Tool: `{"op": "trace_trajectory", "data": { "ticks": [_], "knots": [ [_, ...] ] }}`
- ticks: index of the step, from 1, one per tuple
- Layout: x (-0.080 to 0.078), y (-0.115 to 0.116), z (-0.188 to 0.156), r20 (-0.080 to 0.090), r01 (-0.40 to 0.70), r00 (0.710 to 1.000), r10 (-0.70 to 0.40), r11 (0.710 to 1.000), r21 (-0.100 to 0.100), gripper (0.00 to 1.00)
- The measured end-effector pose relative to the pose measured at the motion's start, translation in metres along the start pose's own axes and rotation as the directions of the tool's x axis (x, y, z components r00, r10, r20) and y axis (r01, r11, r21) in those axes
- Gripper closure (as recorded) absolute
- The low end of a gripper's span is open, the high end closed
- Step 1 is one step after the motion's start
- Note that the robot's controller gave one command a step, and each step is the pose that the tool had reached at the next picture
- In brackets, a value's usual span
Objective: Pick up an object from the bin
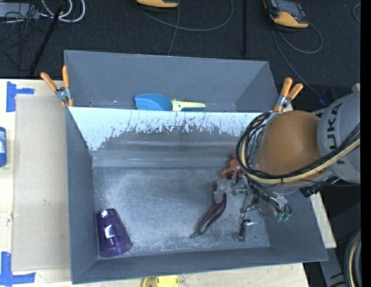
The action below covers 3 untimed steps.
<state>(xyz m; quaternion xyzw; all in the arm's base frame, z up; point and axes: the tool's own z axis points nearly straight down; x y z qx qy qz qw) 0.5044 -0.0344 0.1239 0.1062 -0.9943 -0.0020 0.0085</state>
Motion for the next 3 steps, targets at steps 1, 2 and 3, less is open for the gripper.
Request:
{"op": "trace_trajectory", "data": {
  "ticks": [1, 2, 3],
  "knots": [
    [-0.027, 0.014, 0.051, 0.013, 0.151, 0.988, -0.151, 0.988, 0.006, 1.0],
    [-0.027, 0.014, 0.051, 0.014, 0.152, 0.988, -0.152, 0.988, 0.006, 1.0],
    [-0.027, 0.014, 0.009, 0.01, 0.15, 0.989, -0.15, 0.989, 0.005, 1.0]
  ]
}}
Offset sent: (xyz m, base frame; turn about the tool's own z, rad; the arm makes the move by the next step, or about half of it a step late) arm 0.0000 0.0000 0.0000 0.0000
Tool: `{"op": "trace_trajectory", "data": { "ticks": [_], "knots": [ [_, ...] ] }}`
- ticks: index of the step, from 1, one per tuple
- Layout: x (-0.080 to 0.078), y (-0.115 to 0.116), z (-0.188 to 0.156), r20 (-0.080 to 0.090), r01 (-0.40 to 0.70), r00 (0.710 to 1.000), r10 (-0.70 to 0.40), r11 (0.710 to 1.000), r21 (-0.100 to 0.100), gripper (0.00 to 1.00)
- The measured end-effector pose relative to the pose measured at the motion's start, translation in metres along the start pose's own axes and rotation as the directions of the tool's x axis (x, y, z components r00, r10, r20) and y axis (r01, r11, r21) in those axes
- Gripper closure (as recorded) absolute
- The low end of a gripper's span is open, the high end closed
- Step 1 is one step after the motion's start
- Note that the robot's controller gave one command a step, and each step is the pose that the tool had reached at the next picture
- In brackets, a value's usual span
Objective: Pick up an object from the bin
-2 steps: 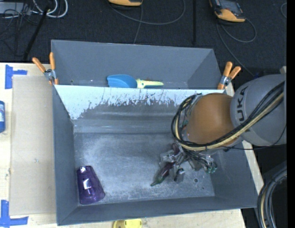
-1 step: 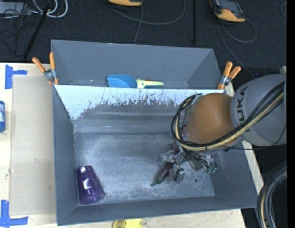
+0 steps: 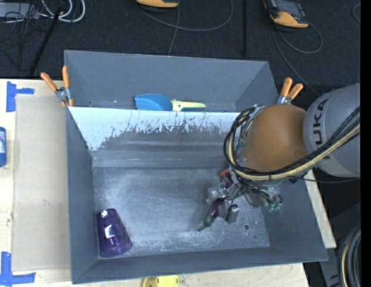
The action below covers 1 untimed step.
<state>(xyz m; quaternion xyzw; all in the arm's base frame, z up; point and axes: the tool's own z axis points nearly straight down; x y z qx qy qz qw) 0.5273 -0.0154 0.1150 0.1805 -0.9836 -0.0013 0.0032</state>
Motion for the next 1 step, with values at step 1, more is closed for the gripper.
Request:
{"op": "trace_trajectory", "data": {
  "ticks": [1],
  "knots": [
    [0.0272, -0.0091, -0.2137, 0.013, 0.002, 1.0, -0.002, 1.0, 0.007, 1.0]
  ]
}}
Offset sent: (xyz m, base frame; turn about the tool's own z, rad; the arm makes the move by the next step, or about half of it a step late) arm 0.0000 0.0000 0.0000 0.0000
